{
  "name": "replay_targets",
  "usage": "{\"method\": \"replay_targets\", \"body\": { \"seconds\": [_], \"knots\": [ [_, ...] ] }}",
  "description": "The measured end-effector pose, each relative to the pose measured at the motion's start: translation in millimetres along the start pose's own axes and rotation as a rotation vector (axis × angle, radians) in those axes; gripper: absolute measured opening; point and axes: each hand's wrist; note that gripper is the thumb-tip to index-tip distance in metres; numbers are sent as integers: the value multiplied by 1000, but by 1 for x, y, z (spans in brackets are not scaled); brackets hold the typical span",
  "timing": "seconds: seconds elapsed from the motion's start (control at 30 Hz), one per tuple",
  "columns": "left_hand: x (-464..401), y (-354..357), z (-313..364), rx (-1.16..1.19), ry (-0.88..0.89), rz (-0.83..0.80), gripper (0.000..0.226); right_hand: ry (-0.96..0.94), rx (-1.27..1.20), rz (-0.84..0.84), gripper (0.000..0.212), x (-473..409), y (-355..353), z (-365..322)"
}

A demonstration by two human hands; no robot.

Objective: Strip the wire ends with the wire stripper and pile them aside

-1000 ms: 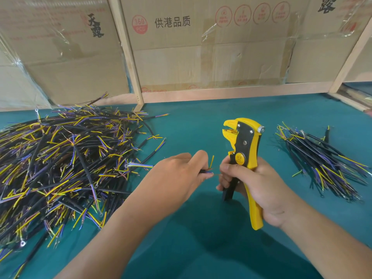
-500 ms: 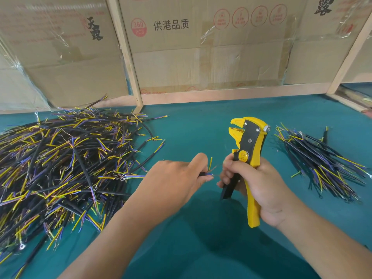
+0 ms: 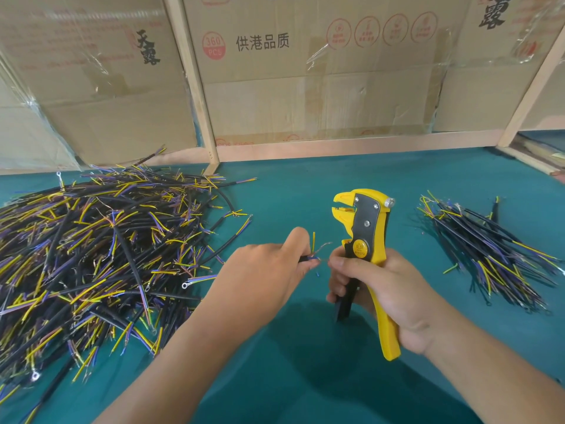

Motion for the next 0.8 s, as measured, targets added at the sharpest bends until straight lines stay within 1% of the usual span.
{"method": "replay_targets", "body": {
  "seconds": [0.17,0.27,0.33,0.43,0.5,0.53,0.6,0.67,0.7,0.73,0.8],
  "knots": [
    [1,1,1,66,-12,34,30,-19,17,5,10,0,1,0],
    [1,1,1,158,-25,74,31,-32,14,28,21,-1,-1,0],
    [1,1,-3,253,-61,141,29,-38,8,35,24,-2,-3,-2],
    [-1,-2,-13,343,-102,227,28,0,-72,66,31,-5,-6,-4],
    [-1,-2,-14,358,-103,247,28,72,-179,68,27,-9,-7,-6],
    [0,-2,-12,365,-99,257,27,112,-225,59,22,-9,-6,-6],
    [0,0,-8,364,-93,280,28,171,-274,21,7,-9,-4,-8],
    [0,1,-5,355,-78,292,28,201,-278,-22,19,-8,-6,-9],
    [0,1,-5,352,-69,284,27,210,-277,-69,18,-7,-9,-11],
    [-1,0,-5,343,-63,269,27,230,-272,-133,15,-7,-13,-15],
    [-2,-2,-8,309,-54,256,28,294,-233,-296,18,-4,-22,-21]
  ]
}}
Point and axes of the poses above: each hand's wrist, its own x-axis away from the middle knuckle, its own y-axis out of the palm, z = x × y, and after that the axes turned 3 degrees about z, right-handed
